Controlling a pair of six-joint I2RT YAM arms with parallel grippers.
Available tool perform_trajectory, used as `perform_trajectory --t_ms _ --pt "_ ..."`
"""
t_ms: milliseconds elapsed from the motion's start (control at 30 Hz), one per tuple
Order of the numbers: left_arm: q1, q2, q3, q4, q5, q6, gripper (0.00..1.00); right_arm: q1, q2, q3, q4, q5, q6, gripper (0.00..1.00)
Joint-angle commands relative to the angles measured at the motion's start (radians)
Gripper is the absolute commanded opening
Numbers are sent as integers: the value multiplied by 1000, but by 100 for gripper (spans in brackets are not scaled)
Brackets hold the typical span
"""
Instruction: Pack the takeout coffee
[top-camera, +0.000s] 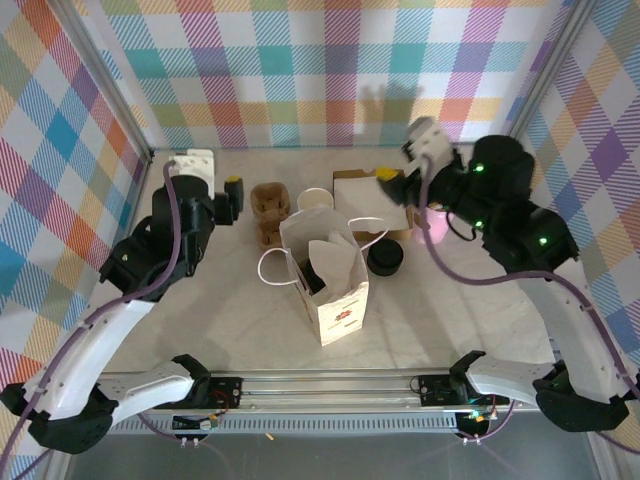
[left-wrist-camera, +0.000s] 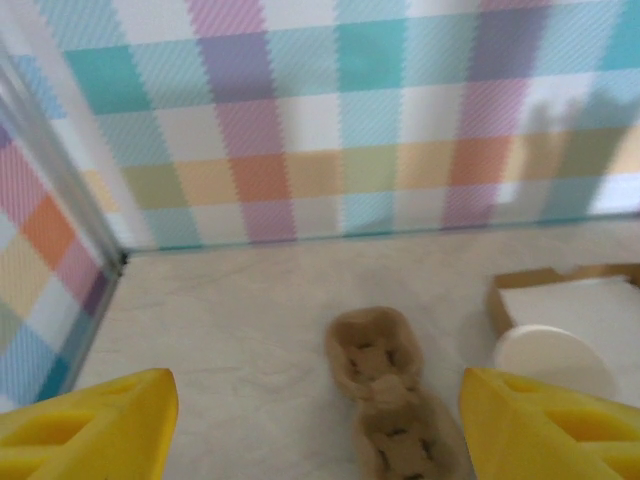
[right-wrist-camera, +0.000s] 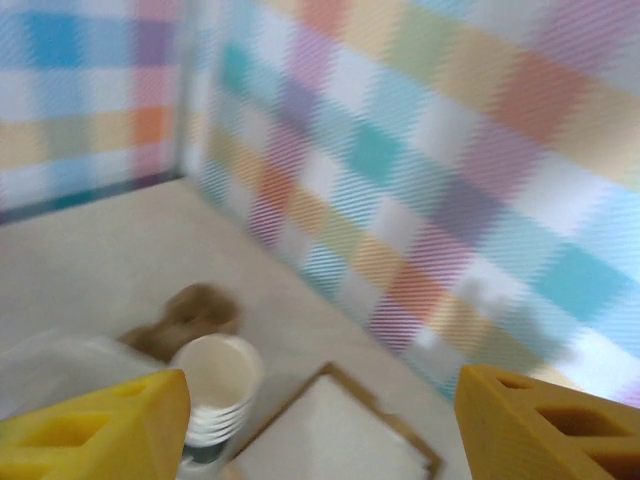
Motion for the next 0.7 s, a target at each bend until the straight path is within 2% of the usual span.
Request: perform_trajectory --t_ms 0,133,233,333,467,567,667 --pt "149 27 10 52 96 38 74 -129 -25 -47 137 177 143 71" --pt "344 37 -81 119 190 -6 74 -400 -65 -214 204 214 297 72" --pt "466 30 -173 174 219 -27 74 -589 -90 -375 259 224 408 73" --pt "553 11 -267 220 225 -36 75 -726 -87 -524 288 237 467 75" --pt "595 -40 -411 293 200 -17 76 -807 -78 -706 347 235 476 73" --pt "620 -86 -527 323 198 -45 76 -808 -87 -866 464 193 444 74" --pt "622 -147 -659 393 191 -52 77 -808 -107 -1023 583 144 479 75"
